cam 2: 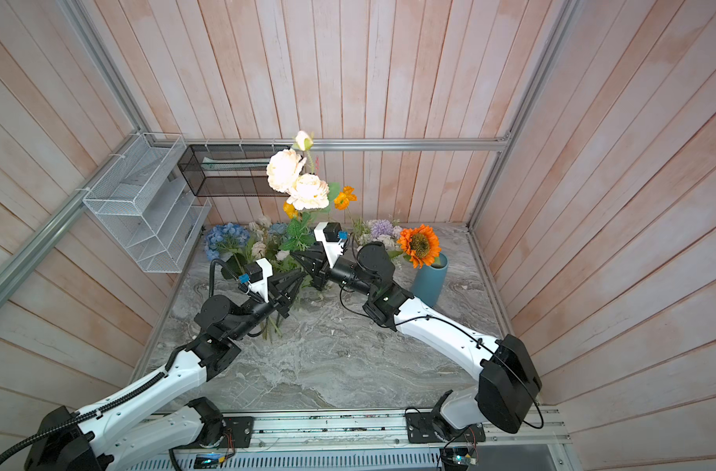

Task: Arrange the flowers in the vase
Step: 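Lift the rose with the left gripper while the right gripper closes on its stem, then carry the pink roses to the teal vase with the right while the left returns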

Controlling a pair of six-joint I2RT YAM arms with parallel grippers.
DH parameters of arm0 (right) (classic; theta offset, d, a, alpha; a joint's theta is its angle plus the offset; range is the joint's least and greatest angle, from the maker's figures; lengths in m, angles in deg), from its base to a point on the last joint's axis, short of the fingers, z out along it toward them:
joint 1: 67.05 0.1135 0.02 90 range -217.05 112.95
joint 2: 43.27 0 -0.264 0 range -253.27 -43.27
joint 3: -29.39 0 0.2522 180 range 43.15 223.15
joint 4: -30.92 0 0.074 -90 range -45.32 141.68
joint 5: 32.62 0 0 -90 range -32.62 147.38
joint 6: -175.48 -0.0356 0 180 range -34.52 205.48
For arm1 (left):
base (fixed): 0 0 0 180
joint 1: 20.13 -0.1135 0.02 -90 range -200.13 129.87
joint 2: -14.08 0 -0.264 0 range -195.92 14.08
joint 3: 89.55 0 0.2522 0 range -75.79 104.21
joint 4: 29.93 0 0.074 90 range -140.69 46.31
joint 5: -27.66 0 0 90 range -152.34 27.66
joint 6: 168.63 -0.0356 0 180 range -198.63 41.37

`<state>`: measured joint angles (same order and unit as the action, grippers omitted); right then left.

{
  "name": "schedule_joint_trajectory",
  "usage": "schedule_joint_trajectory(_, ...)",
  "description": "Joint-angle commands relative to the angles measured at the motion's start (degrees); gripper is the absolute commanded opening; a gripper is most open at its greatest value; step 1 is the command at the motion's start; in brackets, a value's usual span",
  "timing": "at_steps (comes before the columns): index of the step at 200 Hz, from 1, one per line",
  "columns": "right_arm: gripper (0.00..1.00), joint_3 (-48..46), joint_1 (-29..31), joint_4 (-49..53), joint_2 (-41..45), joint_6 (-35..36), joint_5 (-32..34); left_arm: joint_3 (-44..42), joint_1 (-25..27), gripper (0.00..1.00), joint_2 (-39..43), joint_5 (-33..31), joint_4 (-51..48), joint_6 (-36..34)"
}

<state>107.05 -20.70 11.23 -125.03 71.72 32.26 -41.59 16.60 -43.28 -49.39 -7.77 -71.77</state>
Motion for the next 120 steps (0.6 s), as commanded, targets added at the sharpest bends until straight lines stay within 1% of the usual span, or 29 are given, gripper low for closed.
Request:
schedule_joint_trajectory(1, 0.0, -0.21, -0.4, -0.59, 0.46, 1.13, 0.14, 1.92, 0.27, 0.56, 0.73, -2.05, -0.13, 0.48)
schedule_joint_trajectory(10, 0.0, -0.55, -0.48, 0.3, 1.0, 1.94, 0.4, 2.1, 0.25, 0.71, 0.87, -3.77, -1.06, 0.61)
schedule_joint_trajectory(19, 0.0, -1.04, -0.62, 1.5, 1.9, 2.9, 1.0, 2.2, 0.22, 0.8, 1.01, -5.52, -1.79, 0.61)
schedule_joint_trajectory(24, 0.0, -1.41, -0.72, 2.26, 2.52, 3.45, 1.41, 2.04, 0.2, 0.87, 1.11, -6.54, -2.05, 0.7)
schedule_joint_trajectory(37, 0.0, -2.69, -1.15, 4.95, 4.48, 4.96, 2.74, 1.44, 0.27, 0.97, 1.12, -9.48, -2.13, 1.04)
schedule_joint_trajectory(51, 0.0, -4.58, -1.71, 8.63, 7.51, 7.13, 5.13, 0.81, 0.18, 0.99, 0.5, -11.59, -2.6, 1.15)
schedule_joint_trajectory(70, 0.0, -7.63, -2.1, 13.8, 12.2, 10.29, 9.76, 0.19, 0.14, 0.99, -2.32, -11.78, -2.98, 1.78)
schedule_joint_trajectory(95, 0.0, -11.89, -2.83, 19.25, 19.25, 13.08, 16.29, 1.01, 0.16, 0.99, -8.71, -7.69, -2.7, 4.12)
schedule_joint_trajectory(120, 0.0, -14.67, -3.24, 23.93, 25.91, 16.6, 22.28, 4.0, 0.52, 0.99, -16.57, -2.78, -1.25, 4.93)
